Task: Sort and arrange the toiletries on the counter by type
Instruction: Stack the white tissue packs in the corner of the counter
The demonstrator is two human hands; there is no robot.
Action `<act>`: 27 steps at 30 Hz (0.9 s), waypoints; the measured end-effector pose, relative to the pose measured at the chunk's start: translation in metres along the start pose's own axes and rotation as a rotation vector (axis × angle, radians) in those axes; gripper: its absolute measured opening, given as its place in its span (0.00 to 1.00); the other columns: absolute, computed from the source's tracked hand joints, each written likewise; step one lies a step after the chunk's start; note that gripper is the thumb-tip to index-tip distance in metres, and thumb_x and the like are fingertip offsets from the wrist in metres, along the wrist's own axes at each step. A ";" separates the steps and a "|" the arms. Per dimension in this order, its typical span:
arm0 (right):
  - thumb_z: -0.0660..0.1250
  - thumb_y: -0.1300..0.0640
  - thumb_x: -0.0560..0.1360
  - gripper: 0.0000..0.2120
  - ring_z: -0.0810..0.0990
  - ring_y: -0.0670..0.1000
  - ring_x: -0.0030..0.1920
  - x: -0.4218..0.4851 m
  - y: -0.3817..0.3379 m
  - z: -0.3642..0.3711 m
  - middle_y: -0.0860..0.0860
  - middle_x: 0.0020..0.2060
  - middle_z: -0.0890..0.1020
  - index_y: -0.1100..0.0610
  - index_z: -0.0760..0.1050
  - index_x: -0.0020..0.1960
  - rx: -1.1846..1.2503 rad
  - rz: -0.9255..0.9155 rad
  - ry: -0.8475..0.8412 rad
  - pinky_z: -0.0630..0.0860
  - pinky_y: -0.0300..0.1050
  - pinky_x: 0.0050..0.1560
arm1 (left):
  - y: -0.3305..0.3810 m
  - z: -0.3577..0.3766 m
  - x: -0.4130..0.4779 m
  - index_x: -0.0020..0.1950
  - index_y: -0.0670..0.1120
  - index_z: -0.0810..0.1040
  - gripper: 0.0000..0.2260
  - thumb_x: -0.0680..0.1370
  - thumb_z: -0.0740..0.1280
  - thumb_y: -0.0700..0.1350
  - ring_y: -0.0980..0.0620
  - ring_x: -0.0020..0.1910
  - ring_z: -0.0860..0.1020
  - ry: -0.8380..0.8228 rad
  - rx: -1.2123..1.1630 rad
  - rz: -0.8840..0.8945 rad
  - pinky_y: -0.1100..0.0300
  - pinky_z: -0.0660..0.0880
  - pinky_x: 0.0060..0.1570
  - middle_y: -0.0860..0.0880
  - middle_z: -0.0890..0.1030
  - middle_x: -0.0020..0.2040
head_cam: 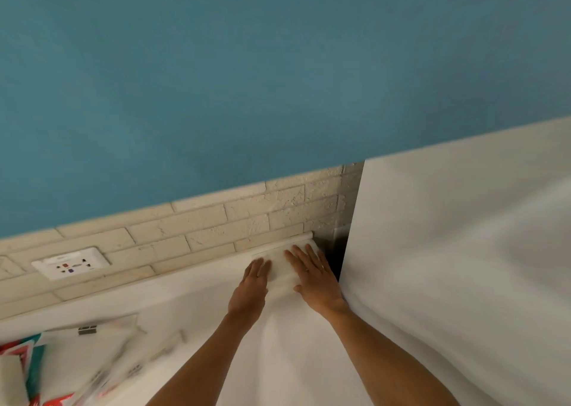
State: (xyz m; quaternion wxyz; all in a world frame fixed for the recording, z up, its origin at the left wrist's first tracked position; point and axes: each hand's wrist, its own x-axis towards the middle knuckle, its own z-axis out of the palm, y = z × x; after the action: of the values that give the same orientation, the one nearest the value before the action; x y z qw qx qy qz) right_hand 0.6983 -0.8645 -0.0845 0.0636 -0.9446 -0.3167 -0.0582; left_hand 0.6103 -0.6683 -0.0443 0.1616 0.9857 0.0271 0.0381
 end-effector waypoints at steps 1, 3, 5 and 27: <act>0.79 0.44 0.74 0.54 0.45 0.58 0.86 0.000 0.002 -0.003 0.48 0.87 0.53 0.45 0.46 0.87 0.011 -0.008 0.000 0.54 0.66 0.84 | 0.001 -0.002 0.000 0.84 0.49 0.55 0.36 0.80 0.69 0.40 0.48 0.83 0.53 0.001 -0.004 0.000 0.53 0.68 0.74 0.48 0.55 0.83; 0.76 0.36 0.74 0.55 0.41 0.56 0.86 0.000 0.004 -0.011 0.47 0.87 0.49 0.43 0.43 0.87 0.050 -0.010 0.011 0.53 0.68 0.83 | 0.001 -0.004 -0.003 0.84 0.50 0.55 0.37 0.80 0.71 0.43 0.48 0.82 0.55 0.026 -0.022 -0.015 0.53 0.70 0.73 0.48 0.56 0.83; 0.70 0.25 0.72 0.57 0.40 0.53 0.86 -0.004 0.001 -0.022 0.45 0.87 0.46 0.43 0.41 0.87 0.133 0.035 0.050 0.48 0.66 0.85 | 0.000 -0.004 -0.009 0.84 0.48 0.55 0.39 0.78 0.74 0.48 0.47 0.81 0.57 0.074 -0.101 -0.062 0.52 0.69 0.74 0.48 0.57 0.83; 0.53 0.36 0.87 0.36 0.63 0.61 0.83 -0.018 -0.012 -0.026 0.57 0.84 0.62 0.55 0.51 0.87 1.070 0.714 -0.021 0.60 0.53 0.81 | -0.002 0.037 -0.004 0.79 0.53 0.68 0.27 0.82 0.59 0.62 0.46 0.70 0.75 0.033 -0.982 -0.655 0.47 0.70 0.73 0.50 0.77 0.72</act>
State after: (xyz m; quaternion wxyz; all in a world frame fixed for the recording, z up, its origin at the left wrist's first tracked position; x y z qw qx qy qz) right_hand 0.6749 -0.8703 -0.0609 0.5385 -0.8300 0.0315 0.1419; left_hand 0.6097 -0.6782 -0.0803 0.6018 0.7352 0.3120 0.0097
